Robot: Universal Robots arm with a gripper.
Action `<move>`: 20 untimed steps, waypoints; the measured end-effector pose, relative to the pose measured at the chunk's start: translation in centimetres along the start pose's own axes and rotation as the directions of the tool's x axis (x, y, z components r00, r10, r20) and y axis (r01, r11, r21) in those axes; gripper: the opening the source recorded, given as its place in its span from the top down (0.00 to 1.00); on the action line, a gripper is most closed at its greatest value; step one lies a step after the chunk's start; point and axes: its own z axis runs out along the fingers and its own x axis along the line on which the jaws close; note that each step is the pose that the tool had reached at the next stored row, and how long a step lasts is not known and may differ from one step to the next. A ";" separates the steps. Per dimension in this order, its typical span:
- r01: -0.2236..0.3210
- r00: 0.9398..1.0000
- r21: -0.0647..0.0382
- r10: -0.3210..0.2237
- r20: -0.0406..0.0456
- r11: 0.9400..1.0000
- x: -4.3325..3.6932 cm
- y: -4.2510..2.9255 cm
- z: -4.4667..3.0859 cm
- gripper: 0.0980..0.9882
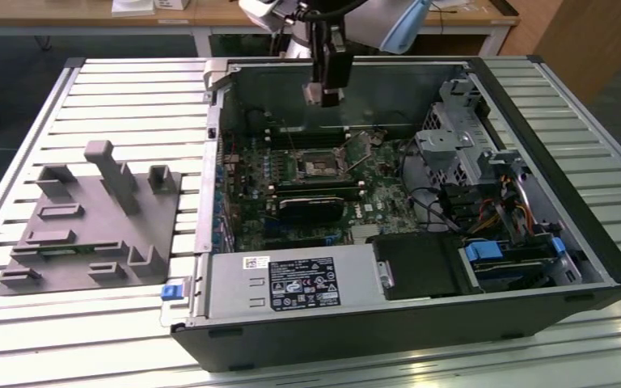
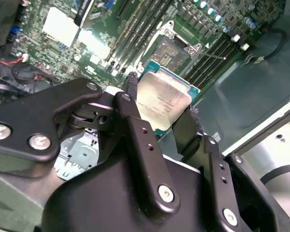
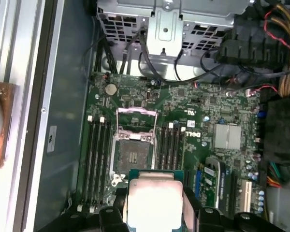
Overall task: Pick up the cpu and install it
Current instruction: 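Place the cpu into insertion slot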
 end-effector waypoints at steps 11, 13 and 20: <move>-0.064 0.998 0.001 0.064 0.005 0.998 1.04 -0.07 2.20 0.50; -0.064 0.998 0.002 0.064 0.005 0.998 1.22 -0.08 2.55 0.50; -0.049 0.999 0.003 0.049 0.004 0.999 1.77 -0.11 3.81 0.50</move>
